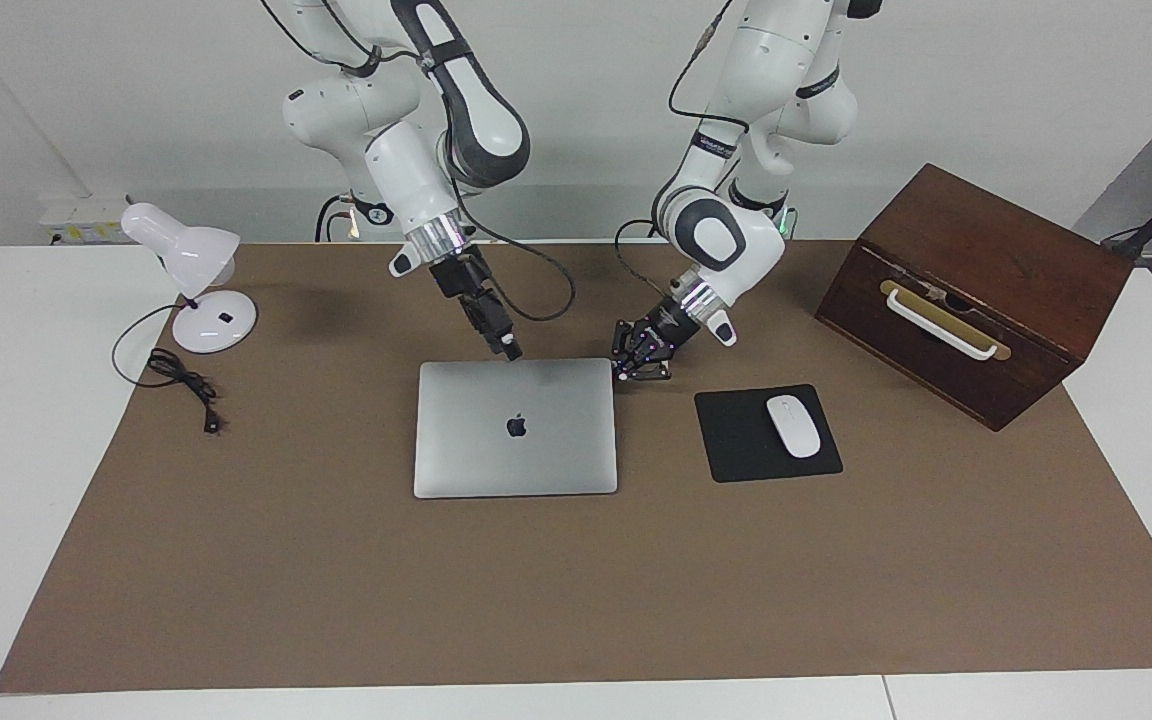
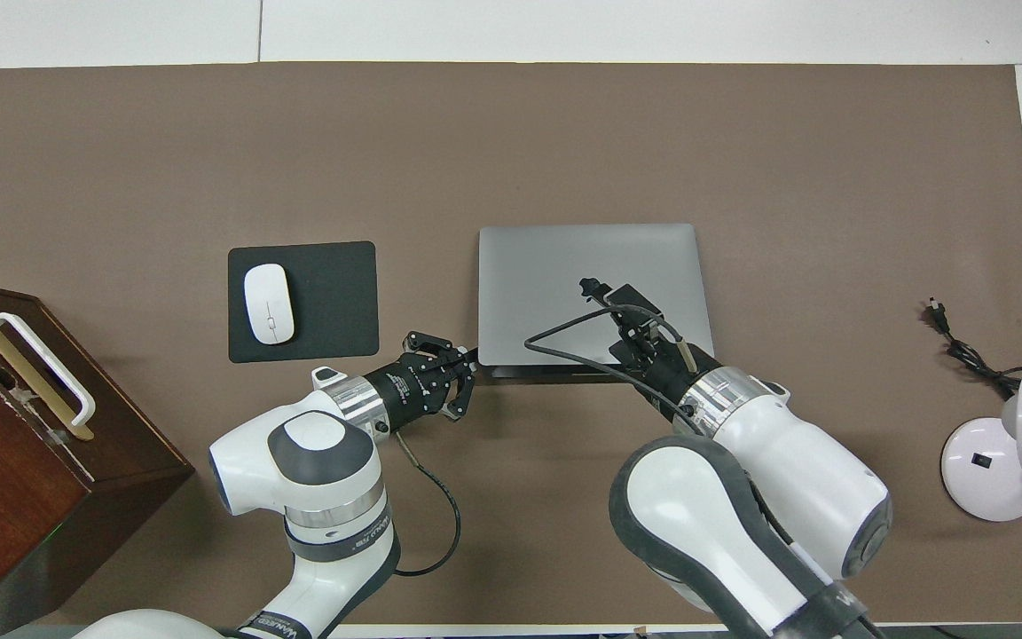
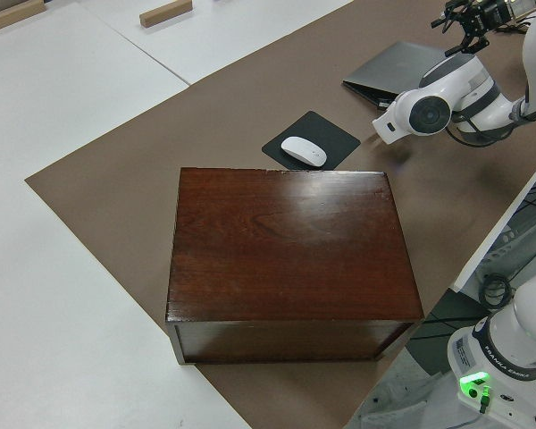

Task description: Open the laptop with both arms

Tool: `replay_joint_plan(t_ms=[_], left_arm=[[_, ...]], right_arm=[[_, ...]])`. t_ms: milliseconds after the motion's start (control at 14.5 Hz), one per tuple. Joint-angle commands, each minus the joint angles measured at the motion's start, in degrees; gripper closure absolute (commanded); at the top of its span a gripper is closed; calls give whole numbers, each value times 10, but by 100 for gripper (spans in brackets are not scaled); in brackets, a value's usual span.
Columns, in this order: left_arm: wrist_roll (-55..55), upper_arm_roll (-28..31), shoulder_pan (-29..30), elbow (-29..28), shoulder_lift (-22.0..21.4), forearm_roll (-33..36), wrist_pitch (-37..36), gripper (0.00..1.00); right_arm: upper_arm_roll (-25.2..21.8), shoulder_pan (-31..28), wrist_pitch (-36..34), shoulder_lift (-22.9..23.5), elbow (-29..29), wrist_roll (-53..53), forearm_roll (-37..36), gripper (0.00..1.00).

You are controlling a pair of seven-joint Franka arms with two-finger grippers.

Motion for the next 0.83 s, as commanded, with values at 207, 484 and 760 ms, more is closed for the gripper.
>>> replay_joint_plan(t_ms=[207, 484, 760], left_arm=[[14, 7, -17, 21, 20, -27, 11, 100], [14, 7, -17, 31, 34, -29, 11, 100], [15, 7, -19, 40, 47, -30, 12, 100]], right_arm=[[-1, -10, -13, 7, -6, -99, 87, 0], [-1, -12, -18, 21, -1, -100, 87, 0], [-1, -15, -21, 46, 13, -104, 87, 0]])
